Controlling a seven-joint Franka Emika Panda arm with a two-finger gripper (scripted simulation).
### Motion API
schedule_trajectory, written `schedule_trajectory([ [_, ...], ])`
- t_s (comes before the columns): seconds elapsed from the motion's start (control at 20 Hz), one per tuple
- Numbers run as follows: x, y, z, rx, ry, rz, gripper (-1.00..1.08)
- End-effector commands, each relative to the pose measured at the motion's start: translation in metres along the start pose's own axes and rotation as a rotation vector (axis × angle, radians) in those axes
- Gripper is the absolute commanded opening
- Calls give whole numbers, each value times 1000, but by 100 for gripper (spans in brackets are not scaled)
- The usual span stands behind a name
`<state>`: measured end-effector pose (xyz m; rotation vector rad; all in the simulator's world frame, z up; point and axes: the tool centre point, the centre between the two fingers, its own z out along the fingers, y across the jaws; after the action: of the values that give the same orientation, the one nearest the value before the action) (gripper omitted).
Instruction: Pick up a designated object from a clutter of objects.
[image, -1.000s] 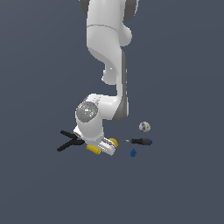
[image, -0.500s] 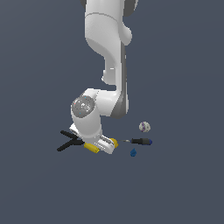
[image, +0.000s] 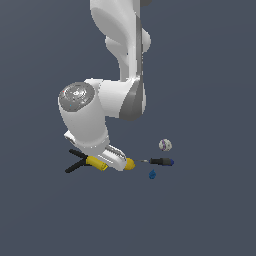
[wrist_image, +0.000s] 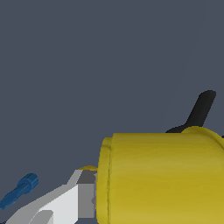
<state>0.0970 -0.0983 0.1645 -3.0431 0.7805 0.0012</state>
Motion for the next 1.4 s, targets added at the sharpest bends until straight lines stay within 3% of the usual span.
schedule_trajectory([
  [0.0, 6, 2, -29, 0, 1, 0, -100],
  [0.75, 42, 10, -177, 0, 1, 1, -100],
  [1.35, 58, 12, -232, 0, 1, 0, -100],
])
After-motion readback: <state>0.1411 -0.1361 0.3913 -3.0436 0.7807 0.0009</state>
